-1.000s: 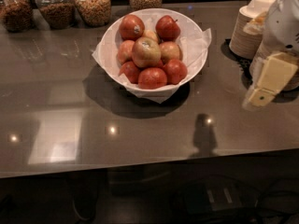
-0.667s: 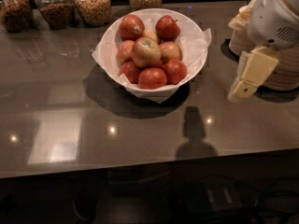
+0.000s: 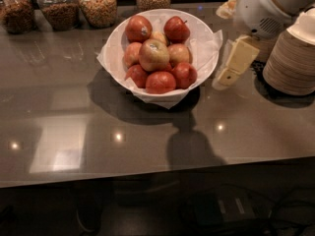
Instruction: Pick apple from white bowl
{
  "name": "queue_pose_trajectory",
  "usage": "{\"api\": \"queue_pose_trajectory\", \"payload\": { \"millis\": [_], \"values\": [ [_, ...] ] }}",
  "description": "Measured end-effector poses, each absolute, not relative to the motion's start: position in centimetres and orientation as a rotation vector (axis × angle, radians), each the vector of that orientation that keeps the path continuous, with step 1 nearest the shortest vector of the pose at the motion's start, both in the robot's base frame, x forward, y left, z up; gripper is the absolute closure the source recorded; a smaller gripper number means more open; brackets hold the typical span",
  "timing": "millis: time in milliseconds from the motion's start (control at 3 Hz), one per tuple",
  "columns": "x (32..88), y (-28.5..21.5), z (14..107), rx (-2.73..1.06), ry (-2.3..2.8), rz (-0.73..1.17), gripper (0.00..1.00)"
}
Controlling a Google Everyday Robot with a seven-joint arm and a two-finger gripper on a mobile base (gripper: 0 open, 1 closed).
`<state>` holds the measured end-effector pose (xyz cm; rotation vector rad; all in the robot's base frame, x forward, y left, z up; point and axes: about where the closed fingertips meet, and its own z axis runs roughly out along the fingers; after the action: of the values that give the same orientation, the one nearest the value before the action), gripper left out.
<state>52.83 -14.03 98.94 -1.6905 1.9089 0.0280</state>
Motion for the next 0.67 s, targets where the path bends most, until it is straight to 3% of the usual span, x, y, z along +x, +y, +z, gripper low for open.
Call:
{"api": "queue_pose_trajectory", "payload": {
  "millis": [667],
  "values": [
    [56.3,-9.0,99.8,-1.675,1.77,0.129,0.0]
  ]
}}
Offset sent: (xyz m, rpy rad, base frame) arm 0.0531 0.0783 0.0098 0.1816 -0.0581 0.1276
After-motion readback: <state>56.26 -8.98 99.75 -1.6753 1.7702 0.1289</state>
